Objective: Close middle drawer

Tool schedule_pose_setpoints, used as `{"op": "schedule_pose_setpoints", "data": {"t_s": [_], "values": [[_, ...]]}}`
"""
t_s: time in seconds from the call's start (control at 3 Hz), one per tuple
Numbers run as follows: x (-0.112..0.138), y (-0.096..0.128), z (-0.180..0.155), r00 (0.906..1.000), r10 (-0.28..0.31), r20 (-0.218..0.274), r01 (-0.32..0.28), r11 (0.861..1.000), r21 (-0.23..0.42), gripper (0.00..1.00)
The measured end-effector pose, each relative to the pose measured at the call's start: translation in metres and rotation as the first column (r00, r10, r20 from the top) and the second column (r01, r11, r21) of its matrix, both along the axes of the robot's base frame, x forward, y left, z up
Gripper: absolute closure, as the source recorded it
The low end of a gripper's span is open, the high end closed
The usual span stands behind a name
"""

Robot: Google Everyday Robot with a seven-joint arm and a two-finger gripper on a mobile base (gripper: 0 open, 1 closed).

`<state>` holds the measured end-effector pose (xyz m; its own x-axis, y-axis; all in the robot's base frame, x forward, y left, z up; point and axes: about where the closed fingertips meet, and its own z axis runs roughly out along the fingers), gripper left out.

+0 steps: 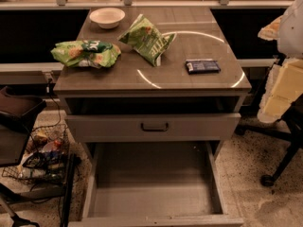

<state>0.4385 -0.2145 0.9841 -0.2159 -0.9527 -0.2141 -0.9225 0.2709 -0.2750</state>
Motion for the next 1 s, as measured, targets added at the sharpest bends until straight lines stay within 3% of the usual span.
{"op": "schedule_pose_setpoints", "data": {"t_s": [0.33, 1.0], "values": [[0.0, 0.0, 0.0, 1.0, 0.0, 0.0, 0.0, 1.0, 0.0, 0.0], [-0.022, -0.036, -0.064, 0.9913, -0.096, -0.091, 0.091, 0.995, -0.049, 0.0]]}}
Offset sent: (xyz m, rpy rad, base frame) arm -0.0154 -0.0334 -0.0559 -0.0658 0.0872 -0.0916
